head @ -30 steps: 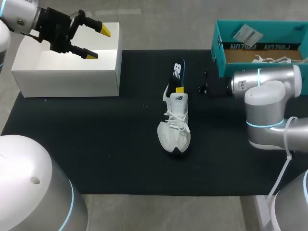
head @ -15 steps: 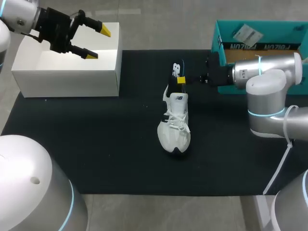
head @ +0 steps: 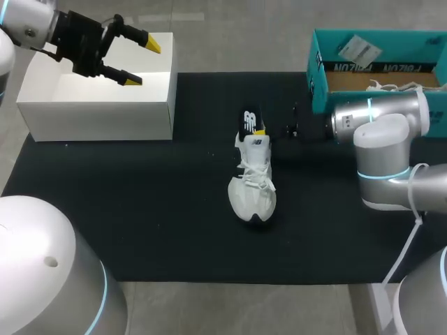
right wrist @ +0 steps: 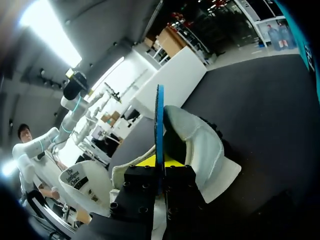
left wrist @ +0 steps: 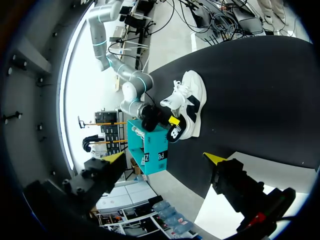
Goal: Take the shoe out of the shoebox, open the shoe tongue, remove and reinsert the insole, then place the shoe into the shoebox
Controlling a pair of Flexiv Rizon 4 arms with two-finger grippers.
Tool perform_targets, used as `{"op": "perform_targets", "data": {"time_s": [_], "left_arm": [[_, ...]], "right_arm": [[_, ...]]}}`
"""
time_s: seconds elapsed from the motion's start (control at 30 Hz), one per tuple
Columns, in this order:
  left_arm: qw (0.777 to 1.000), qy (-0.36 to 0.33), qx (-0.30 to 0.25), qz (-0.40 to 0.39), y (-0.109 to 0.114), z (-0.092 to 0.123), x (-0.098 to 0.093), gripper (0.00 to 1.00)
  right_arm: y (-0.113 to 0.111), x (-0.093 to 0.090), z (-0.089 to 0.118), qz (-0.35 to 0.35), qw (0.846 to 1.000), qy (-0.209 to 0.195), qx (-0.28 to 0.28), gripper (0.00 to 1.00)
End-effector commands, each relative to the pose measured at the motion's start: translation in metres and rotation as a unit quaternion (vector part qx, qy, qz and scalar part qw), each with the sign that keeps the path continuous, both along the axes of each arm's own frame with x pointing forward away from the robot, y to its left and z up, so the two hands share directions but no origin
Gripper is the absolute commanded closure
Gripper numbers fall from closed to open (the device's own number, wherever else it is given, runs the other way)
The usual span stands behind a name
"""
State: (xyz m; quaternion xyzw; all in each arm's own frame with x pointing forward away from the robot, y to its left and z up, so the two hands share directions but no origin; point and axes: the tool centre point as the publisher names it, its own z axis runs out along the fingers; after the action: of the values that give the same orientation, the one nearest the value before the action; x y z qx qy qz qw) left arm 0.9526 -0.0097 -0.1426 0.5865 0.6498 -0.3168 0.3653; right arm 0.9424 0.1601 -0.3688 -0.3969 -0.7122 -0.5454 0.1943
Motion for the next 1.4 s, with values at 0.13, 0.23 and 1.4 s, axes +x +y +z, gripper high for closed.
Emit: {"op": "perform_targets", "data": {"time_s": [0.13, 0.23, 1.4], "left_arm": [[1.000, 0.001, 0.002, -0.001, 0.000, 0.000, 0.001, 0.00], [1.000, 0.001, 0.002, -0.001, 0.000, 0.000, 0.001, 0.00], [1.000, 0.001, 0.002, -0.001, 0.000, 0.000, 0.001, 0.00]], "right_arm": [[0.004, -0.020, -0.004, -0.016, 1.000, 0.000, 0.002, 0.92], [0.000, -0.014, 0.002, -0.019, 1.000, -0.013, -0.002, 0.21], [-0.002, 0.004, 0.008, 0.010, 0.999, -0.010, -0.036, 1.00]]}}
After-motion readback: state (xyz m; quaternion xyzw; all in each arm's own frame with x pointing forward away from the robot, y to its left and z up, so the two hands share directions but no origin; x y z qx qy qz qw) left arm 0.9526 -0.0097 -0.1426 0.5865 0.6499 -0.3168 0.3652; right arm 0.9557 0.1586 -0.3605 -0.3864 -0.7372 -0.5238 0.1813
